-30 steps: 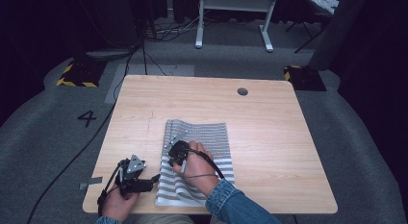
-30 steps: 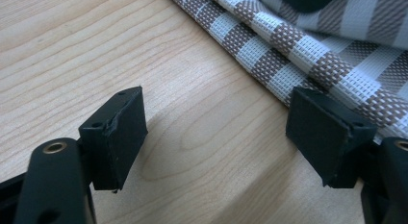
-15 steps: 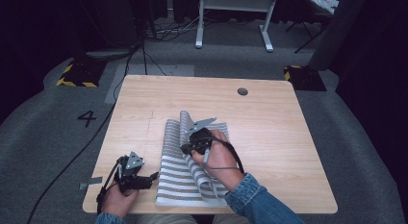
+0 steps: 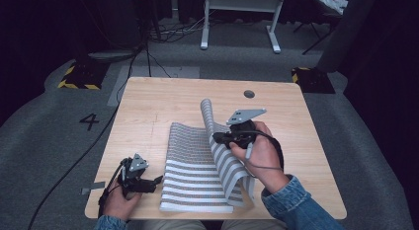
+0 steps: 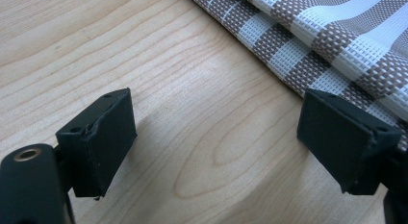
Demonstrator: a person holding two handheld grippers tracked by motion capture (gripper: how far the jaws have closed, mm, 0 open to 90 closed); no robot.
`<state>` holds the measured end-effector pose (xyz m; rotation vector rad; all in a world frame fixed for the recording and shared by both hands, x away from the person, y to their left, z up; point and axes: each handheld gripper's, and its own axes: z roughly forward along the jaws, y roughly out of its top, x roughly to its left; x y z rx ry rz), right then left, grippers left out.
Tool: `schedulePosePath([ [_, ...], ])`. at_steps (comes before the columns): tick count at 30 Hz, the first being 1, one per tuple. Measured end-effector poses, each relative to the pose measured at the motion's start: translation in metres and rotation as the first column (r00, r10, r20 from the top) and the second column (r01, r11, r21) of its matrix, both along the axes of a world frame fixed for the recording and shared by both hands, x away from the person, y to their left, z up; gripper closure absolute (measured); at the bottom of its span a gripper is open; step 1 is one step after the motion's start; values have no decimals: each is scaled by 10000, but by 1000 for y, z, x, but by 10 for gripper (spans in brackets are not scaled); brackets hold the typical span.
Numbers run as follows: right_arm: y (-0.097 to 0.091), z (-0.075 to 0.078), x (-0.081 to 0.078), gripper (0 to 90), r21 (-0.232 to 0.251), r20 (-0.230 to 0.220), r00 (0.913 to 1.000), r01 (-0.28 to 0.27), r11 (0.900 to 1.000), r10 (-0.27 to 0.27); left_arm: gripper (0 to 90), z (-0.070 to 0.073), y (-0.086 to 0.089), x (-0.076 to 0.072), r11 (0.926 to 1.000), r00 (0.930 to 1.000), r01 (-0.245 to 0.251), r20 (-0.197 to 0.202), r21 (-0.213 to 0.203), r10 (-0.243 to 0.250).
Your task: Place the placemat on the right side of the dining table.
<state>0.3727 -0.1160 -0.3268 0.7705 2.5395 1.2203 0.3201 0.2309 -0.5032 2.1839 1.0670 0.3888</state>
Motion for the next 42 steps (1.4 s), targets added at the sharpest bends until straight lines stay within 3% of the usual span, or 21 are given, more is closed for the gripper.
schedulePosePath([
  [4, -26, 17, -1, 886, 241, 602, 9978, 279, 9993, -293, 105, 0, -1, 3, 10000, 10000, -14, -62, 60, 14],
  [9, -51, 29, 0, 886, 381, 977, 9927, 666, 9971, -700, 47, -1, -1, 6, 9997, 9996, -199, -189, 126, 201],
  [20, -102, 45, 6, 887, 50, 1662, 9744, 1528, 9882, -1515, 0, -1, -2, 9, 9988, 9987, -435, -269, 216, 440],
  [29, -143, 58, 15, 888, 10, 2039, 9506, 2388, 9711, -2339, 1, -1, -1, 8, 9983, 9980, -545, -295, 195, 550],
  [32, -151, 60, 19, 888, -2, 2133, 9464, 2483, 9687, -2426, 1, -1, -1, 8, 9981, 9978, -580, -296, 196, 585],
  [33, -159, 62, 21, 888, 41, 2178, 9399, 2685, 9633, -2629, 1, -1, -1, 7, 9979, 9977, -610, -287, 222, 617],
  [38, -174, 64, 26, 888, -19, 2249, 9296, 3000, 9539, -2919, 1, -1, -1, 7, 9978, 9975, -640, -274, 190, 645],
  [39, -182, 64, 29, 888, -50, 2311, 9214, 3223, 9466, -3125, 1, -1, -1, 7, 9979, 9975, -632, -304, 158, 636],
  [40, -182, 64, 29, 888, -50, 2311, 9214, 3223, 9466, -3125, 1, -1, -1, 7, 9979, 9975, -632, -304, 158, 636],
  [42, -189, 64, 31, 888, -29, 2395, 9122, 3431, 9393, -3325, 1, -1, -1, 7, 9978, 9975, -634, -293, 173, 639],
])
